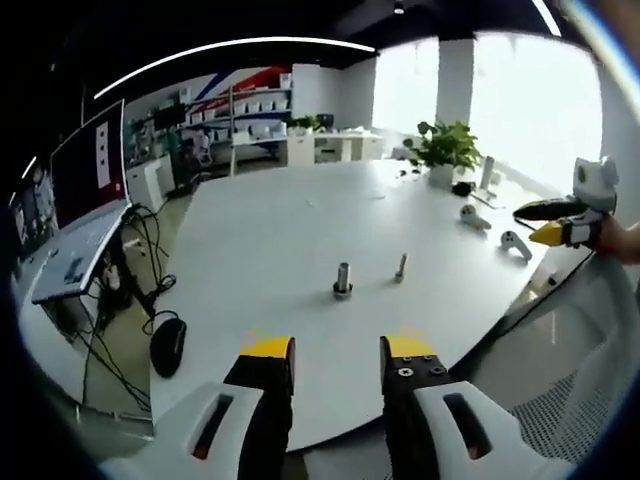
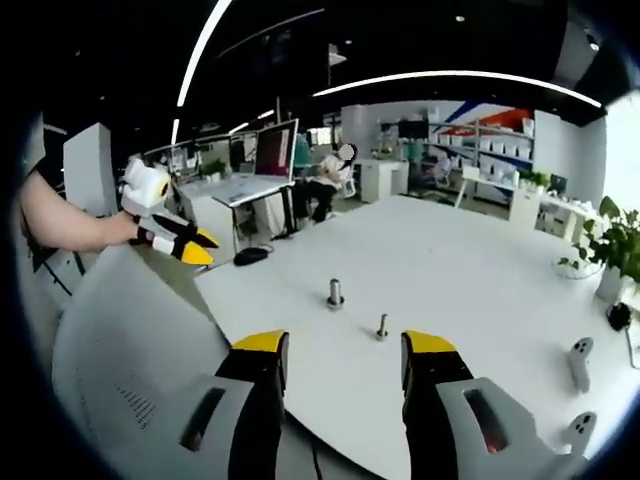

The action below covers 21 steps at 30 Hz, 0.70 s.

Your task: Place the washer onto the threaded stud by aligning its center hole with the stud, sliding it down to the base, and recovering from edge contact or off-axis alignment until the washer reaches the visible bottom stop.

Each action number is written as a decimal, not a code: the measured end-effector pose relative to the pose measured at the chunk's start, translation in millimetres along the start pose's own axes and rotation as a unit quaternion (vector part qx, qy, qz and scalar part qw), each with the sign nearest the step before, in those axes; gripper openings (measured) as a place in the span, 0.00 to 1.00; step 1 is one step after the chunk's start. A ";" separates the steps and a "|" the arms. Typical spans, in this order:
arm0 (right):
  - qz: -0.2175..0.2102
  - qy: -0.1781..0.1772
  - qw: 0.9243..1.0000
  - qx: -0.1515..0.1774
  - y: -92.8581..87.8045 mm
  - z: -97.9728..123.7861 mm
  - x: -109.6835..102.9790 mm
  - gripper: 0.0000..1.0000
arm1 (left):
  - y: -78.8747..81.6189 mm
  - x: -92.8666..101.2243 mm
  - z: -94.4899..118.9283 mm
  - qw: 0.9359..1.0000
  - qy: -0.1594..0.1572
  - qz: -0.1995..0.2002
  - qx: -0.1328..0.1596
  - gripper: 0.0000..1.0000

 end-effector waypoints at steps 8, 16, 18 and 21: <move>-0.007 0.002 1.000 -0.002 -1.1 -0.7 0.4 0.45 | -2.9 3.6 -3.0 1.000 -0.014 0.013 -0.017 0.33; -0.015 -0.001 1.000 -0.004 -3.1 -0.1 2.3 0.46 | -0.1 0.6 -1.2 1.000 -0.015 0.025 -0.004 0.31; -0.015 0.005 1.000 -0.007 -2.6 -2.6 0.5 0.47 | -0.4 -2.7 -0.5 1.000 -0.009 0.027 -0.002 0.29; -0.005 0.024 1.000 -0.013 -1.9 -5.8 -6.0 0.46 | -2.8 -8.7 -1.1 0.999 0.003 0.037 -0.009 0.29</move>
Point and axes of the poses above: the point that each gripper's makers call its tool centre point, and the gripper's own axes: z roughly backward along the fingers, x roughly to its right, y roughly out of its top, the point moved 6 cm from there along z, roughly backward along the fingers, and after that the axes turned 15 degrees about z, right-handed, at the moved point
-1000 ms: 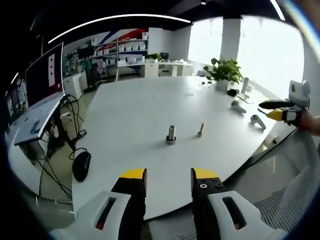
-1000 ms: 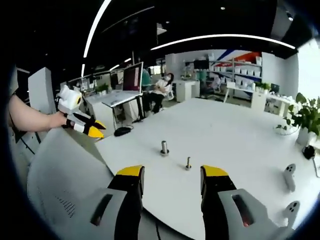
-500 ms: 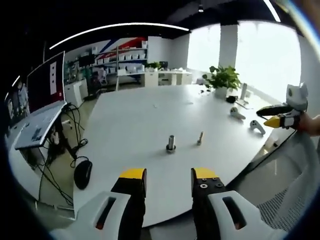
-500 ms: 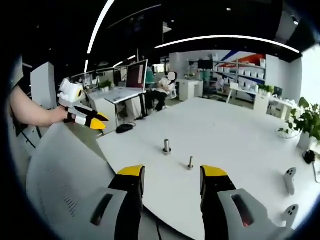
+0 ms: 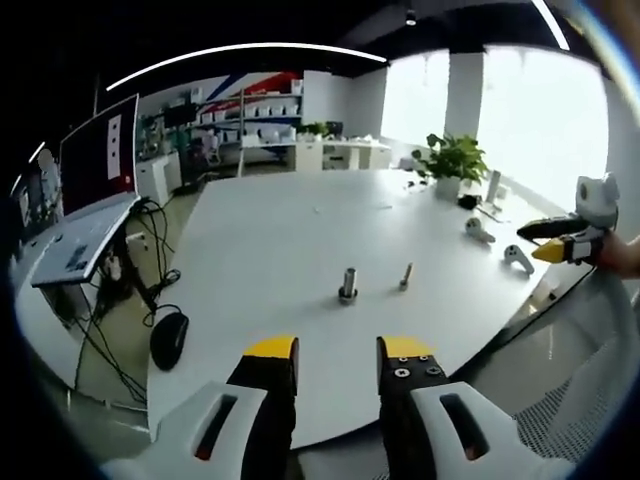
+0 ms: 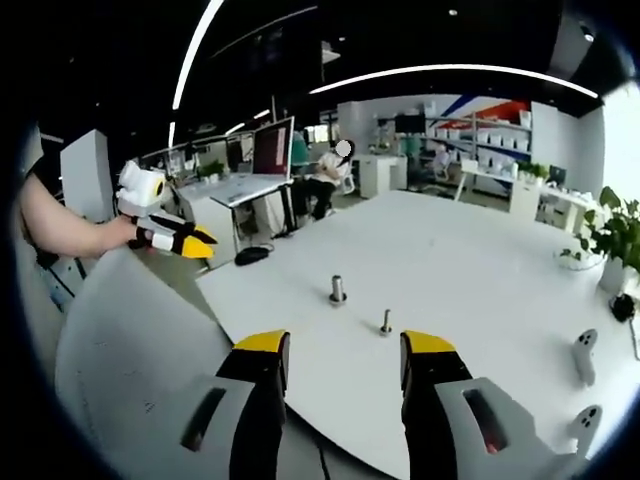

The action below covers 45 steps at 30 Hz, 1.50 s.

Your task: Place the washer onto the threaded stud by aligning its center hole with the stud, sliding it down to the base, and recovering from edge contact or off-axis alignment until the washer reaches the visible bottom stop.

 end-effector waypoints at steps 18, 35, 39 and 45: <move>-0.010 0.005 1.000 -0.003 -5.1 2.6 1.9 0.46 | 1.7 1.2 -2.3 1.000 -0.016 0.007 0.004 0.32; -0.013 0.000 1.000 -0.005 -5.8 2.8 4.1 0.44 | -5.6 -3.4 -8.6 0.999 -0.029 0.000 -0.019 0.32; -0.006 0.009 1.000 -0.007 -4.3 0.2 1.9 0.44 | -4.8 -3.0 -8.5 0.999 -0.030 0.007 -0.015 0.33; -0.010 0.011 1.000 -0.010 -7.5 1.7 2.7 0.43 | -4.0 -0.3 -7.4 1.000 -0.016 0.002 -0.011 0.34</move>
Point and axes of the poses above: the point that each gripper's makers call its tool centre point, and the gripper's own axes: z roughly backward along the fingers, x roughly to its right, y roughly out of its top, the point moved 6 cm from there along z, roughly backward along the fingers, and after that the axes turned 15 degrees about z, right-handed, at the moved point
